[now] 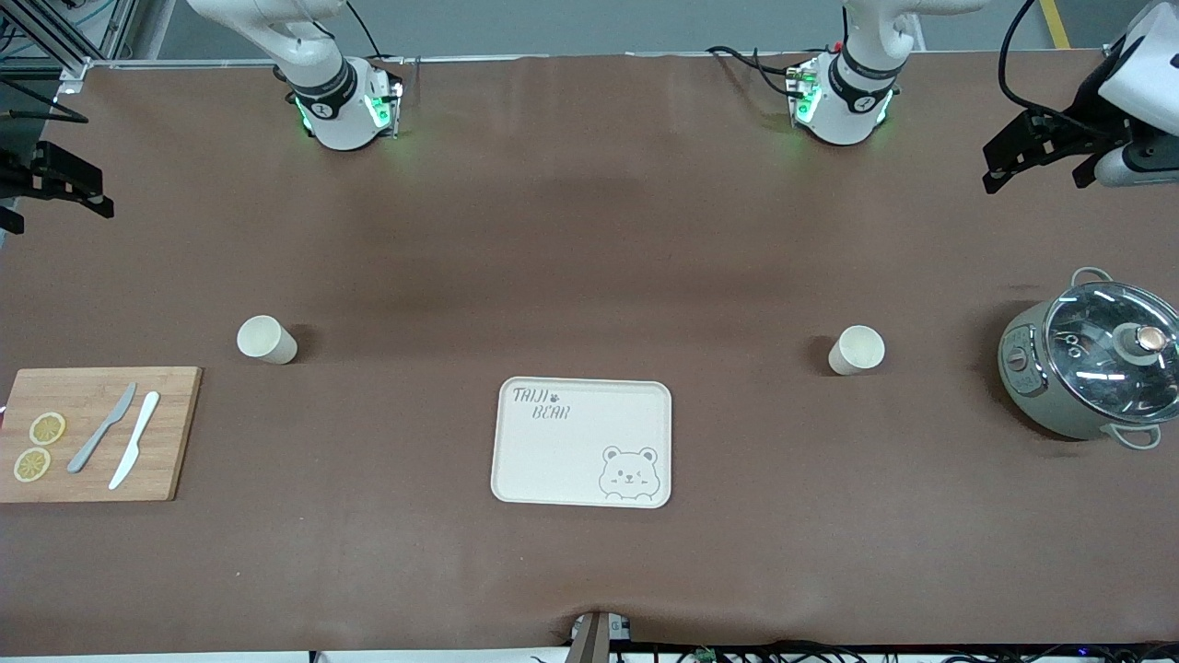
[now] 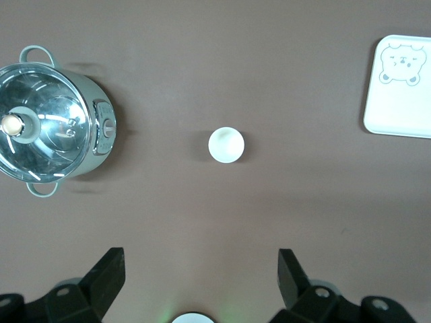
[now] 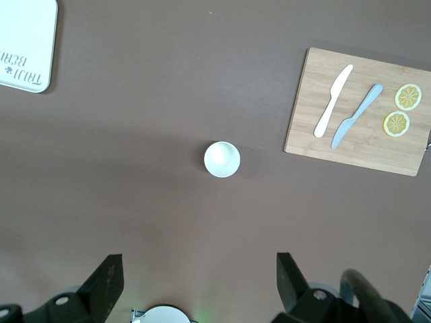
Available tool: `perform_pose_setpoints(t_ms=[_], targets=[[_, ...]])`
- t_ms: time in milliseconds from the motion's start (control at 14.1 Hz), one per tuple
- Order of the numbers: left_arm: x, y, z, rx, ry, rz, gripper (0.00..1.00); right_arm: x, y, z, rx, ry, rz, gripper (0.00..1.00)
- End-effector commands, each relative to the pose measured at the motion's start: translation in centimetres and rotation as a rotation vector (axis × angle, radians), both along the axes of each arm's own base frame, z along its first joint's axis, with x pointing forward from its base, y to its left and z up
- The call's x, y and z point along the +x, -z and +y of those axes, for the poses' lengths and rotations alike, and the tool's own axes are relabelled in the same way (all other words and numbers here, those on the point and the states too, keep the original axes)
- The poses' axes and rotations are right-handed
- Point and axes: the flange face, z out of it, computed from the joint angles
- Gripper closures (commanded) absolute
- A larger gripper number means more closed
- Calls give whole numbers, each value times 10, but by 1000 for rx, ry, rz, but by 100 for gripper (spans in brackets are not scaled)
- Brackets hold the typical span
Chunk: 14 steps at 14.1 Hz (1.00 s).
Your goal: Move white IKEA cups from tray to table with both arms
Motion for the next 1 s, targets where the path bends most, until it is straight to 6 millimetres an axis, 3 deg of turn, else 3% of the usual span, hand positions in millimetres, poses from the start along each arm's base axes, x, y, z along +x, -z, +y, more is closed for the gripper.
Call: perform_pose_setpoints(t_ms=[0, 569, 924], targets=[[11, -3, 1, 20, 11, -5, 0, -6, -2, -3, 15, -3, -3, 0], [9, -1, -6, 25, 25, 21, 0, -6, -1, -6, 18, 3, 0, 0], [6, 1, 0, 26, 7, 52, 0, -7, -2, -10, 19, 10, -2, 0]])
